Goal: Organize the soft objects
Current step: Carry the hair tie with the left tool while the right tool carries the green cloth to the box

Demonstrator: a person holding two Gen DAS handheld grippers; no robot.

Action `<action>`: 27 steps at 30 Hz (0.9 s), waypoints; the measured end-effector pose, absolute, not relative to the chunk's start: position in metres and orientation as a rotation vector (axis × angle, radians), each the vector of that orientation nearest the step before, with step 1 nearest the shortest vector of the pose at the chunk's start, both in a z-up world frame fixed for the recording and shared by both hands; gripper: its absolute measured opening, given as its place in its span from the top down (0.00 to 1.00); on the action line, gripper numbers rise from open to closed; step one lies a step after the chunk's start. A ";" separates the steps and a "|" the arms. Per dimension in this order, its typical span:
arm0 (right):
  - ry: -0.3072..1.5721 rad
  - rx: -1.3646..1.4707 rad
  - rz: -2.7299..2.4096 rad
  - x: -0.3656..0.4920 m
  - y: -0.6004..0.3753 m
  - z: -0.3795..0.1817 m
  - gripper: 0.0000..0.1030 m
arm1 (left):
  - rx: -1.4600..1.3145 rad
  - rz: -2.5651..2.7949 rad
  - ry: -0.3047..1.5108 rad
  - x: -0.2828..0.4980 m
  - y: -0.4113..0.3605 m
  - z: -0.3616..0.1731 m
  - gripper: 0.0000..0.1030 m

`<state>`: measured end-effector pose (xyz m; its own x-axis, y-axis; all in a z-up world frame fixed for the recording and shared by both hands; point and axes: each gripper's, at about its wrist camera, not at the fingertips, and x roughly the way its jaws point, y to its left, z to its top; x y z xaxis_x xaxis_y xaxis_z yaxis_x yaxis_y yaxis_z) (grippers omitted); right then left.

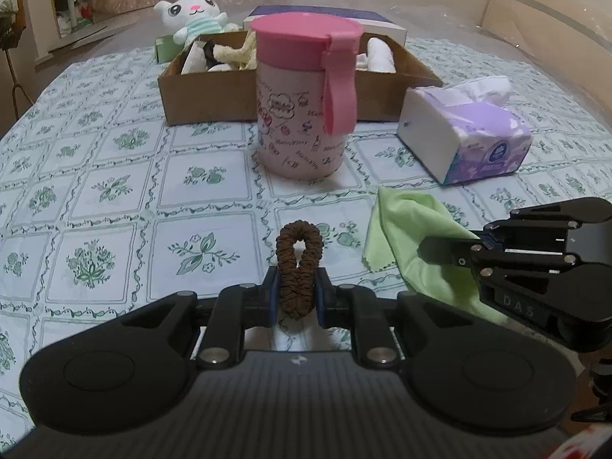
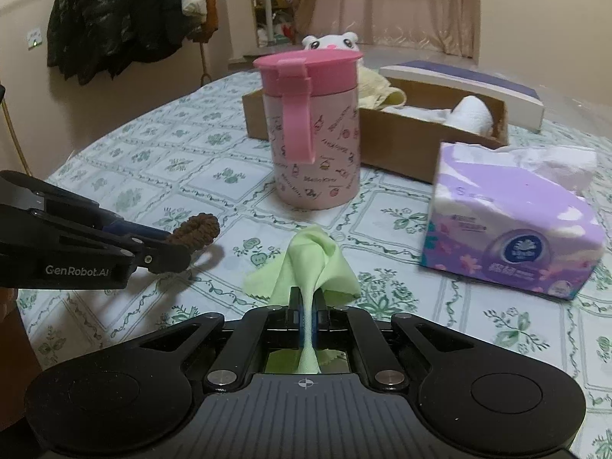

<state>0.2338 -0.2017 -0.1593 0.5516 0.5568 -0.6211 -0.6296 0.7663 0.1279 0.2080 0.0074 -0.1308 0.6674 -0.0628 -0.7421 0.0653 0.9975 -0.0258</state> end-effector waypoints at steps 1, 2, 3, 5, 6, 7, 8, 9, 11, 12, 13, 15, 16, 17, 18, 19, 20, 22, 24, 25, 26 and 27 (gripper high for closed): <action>0.691 -0.107 0.699 0.233 -0.204 -0.158 0.97 | 0.005 -0.074 0.834 0.207 0.006 -0.129 0.84; 0.691 -0.097 0.693 0.232 -0.208 -0.156 0.97 | 0.007 -0.077 0.830 0.207 0.004 -0.127 0.84; 0.689 -0.087 0.689 0.232 -0.211 -0.154 0.97 | 0.009 -0.080 0.826 0.206 0.002 -0.124 0.84; 0.682 -0.064 0.681 0.230 -0.218 -0.149 0.97 | 0.014 -0.090 0.816 0.205 -0.002 -0.119 0.84; 0.676 -0.055 0.677 0.229 -0.223 -0.146 0.97 | 0.017 -0.095 0.810 0.204 -0.005 -0.116 0.84; 0.671 -0.047 0.671 0.229 -0.227 -0.143 0.97 | 0.019 -0.099 0.805 0.204 -0.007 -0.113 0.84; 0.667 -0.039 0.666 0.228 -0.230 -0.140 0.97 | 0.019 -0.105 0.799 0.204 -0.010 -0.110 0.84; 0.663 -0.032 0.662 0.227 -0.234 -0.138 0.97 | 0.020 -0.111 0.794 0.204 -0.013 -0.108 0.84; 0.657 -0.018 0.645 0.226 -0.242 -0.130 0.97 | 0.019 -0.126 0.785 0.204 -0.018 -0.103 0.84; 0.654 -0.010 0.638 0.225 -0.246 -0.126 0.97 | 0.019 -0.135 0.780 0.204 -0.021 -0.099 0.84; 0.649 0.002 0.636 0.225 -0.250 -0.121 0.97 | 0.021 -0.144 0.775 0.205 -0.024 -0.097 0.84; 0.637 0.028 0.634 0.225 -0.258 -0.112 0.97 | 0.031 -0.159 0.760 0.208 -0.031 -0.090 0.84; 0.632 0.037 0.632 0.225 -0.261 -0.107 0.97 | 0.033 -0.167 0.752 0.211 -0.034 -0.087 0.84; 0.625 0.046 0.631 0.227 -0.265 -0.101 0.97 | 0.031 -0.177 0.744 0.214 -0.036 -0.083 0.84; 0.617 0.052 0.631 0.228 -0.268 -0.097 0.97 | 0.027 -0.186 0.737 0.217 -0.038 -0.079 0.84; 0.607 0.061 0.628 0.231 -0.271 -0.091 0.97 | 0.027 -0.193 0.727 0.222 -0.041 -0.074 0.84; 0.600 0.068 0.627 0.235 -0.274 -0.086 0.97 | 0.032 -0.200 0.716 0.226 -0.045 -0.069 0.84; 0.580 0.084 0.632 0.245 -0.279 -0.074 0.97 | 0.045 -0.205 0.692 0.236 -0.052 -0.060 0.84; 0.555 0.093 0.635 0.257 -0.282 -0.063 0.97 | 0.051 -0.211 0.673 0.249 -0.058 -0.050 0.84; 0.542 0.095 0.638 0.264 -0.283 -0.057 0.97 | 0.054 -0.210 0.664 0.257 -0.061 -0.045 0.84; 0.531 0.096 0.641 0.272 -0.283 -0.052 0.97 | 0.061 -0.208 0.657 0.264 -0.064 -0.041 0.84; 0.521 0.098 0.645 0.281 -0.283 -0.046 0.97 | 0.070 -0.206 0.647 0.272 -0.067 -0.037 0.84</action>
